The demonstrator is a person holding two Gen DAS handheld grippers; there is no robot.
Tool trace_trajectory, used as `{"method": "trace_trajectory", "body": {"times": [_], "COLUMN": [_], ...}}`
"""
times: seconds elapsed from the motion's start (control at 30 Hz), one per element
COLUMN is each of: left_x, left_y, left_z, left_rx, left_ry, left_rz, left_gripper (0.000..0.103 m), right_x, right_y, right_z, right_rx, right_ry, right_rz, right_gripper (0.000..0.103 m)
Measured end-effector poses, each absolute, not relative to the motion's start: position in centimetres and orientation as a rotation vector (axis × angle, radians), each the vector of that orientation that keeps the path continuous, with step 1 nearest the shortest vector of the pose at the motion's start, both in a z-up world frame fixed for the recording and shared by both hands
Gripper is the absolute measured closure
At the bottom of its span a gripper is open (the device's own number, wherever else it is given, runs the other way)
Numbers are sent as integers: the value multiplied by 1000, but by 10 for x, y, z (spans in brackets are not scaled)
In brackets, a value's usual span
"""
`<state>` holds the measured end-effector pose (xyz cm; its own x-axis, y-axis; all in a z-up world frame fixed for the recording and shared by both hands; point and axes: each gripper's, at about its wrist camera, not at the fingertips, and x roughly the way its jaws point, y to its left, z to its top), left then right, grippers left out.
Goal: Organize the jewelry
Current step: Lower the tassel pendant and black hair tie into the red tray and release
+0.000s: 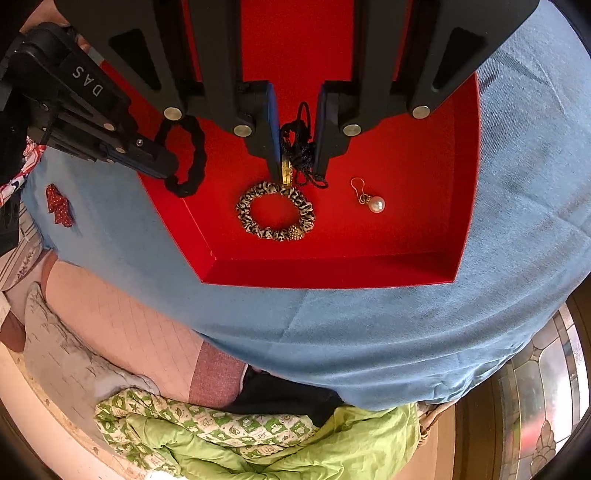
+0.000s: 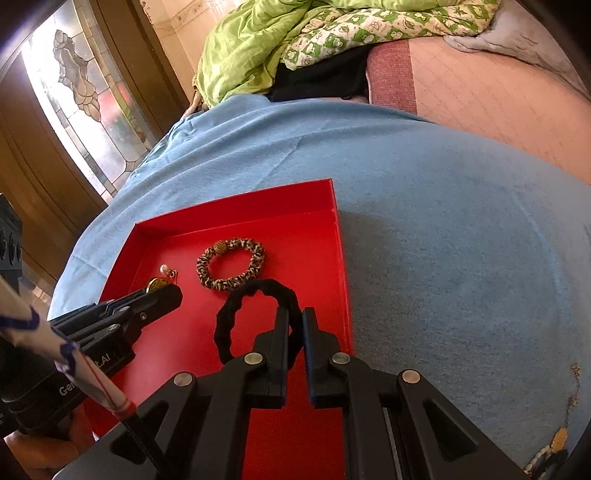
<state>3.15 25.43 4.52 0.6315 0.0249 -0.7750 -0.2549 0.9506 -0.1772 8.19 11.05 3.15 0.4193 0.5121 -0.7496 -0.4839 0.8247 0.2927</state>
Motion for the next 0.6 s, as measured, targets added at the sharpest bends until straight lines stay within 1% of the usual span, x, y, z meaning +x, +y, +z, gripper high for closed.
{"method": "trace_trajectory", "body": {"times": [0.13,0.23,0.27,0.33,0.37,0.4,0.47,0.6], "left_x": [29,29,28,27,27,26,25,24], "left_y": [259,262,262,263,263,263,261,257], "left_z": [45,46,46,49,50,51,54,59], "left_rx": [-294,-302,-304,-314,-320,-324,-320,-326], "left_ry": [875,876,872,858,854,850,834,816], "left_rz": [183,187,190,187,182,182,191,180], "left_gripper": [87,87,87,87,83,75,69,69], "right_x": [81,79,79,78,77,76,76,75], "right_y": [113,113,113,112,111,110,108,98], "right_z": [31,32,33,36,38,40,43,53], "right_rx": [30,32,34,44,49,56,66,105], "right_ry": [946,941,937,929,925,921,915,902], "right_rz": [631,640,642,650,653,658,661,667], "right_gripper": [92,82,77,76,76,76,76,76]}}
